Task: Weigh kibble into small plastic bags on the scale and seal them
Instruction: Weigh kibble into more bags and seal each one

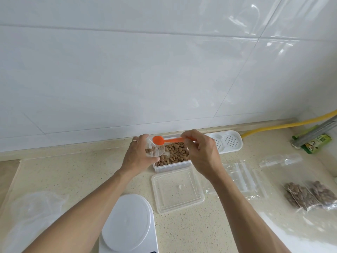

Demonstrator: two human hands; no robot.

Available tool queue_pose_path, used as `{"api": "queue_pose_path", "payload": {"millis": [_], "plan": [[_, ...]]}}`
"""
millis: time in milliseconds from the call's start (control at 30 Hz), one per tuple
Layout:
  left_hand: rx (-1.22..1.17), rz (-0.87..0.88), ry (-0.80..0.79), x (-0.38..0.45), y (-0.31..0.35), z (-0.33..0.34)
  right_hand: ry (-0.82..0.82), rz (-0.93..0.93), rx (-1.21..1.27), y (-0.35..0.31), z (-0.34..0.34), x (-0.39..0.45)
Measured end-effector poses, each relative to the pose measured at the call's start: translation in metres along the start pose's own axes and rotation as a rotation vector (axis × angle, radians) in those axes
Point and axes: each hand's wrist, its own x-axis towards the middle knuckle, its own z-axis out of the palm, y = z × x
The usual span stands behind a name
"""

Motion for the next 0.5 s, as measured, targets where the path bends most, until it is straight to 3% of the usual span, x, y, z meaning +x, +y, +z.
{"api": "queue_pose_path", "payload": {"millis": [133,267,400,500], "plan": [[0.018,-0.003,0.011,-0.002,-0.004,0.001,0.11,0.101,0.086,0.01,0.002,0.001],[0.074,0.026,0.083,-0.004,-0.005,0.001,0.169,0.207,-0.018,0.034,0.009,0.001],[0.163,0.099,0.114,-0.006,-0.011,0.004,0.096,0.265,-0.235,0.063,0.019,-0.006],[0.215,0.146,0.119,-0.007,-0.018,0.009,0.012,0.302,-0.217,0.072,0.027,-0.015]]}}
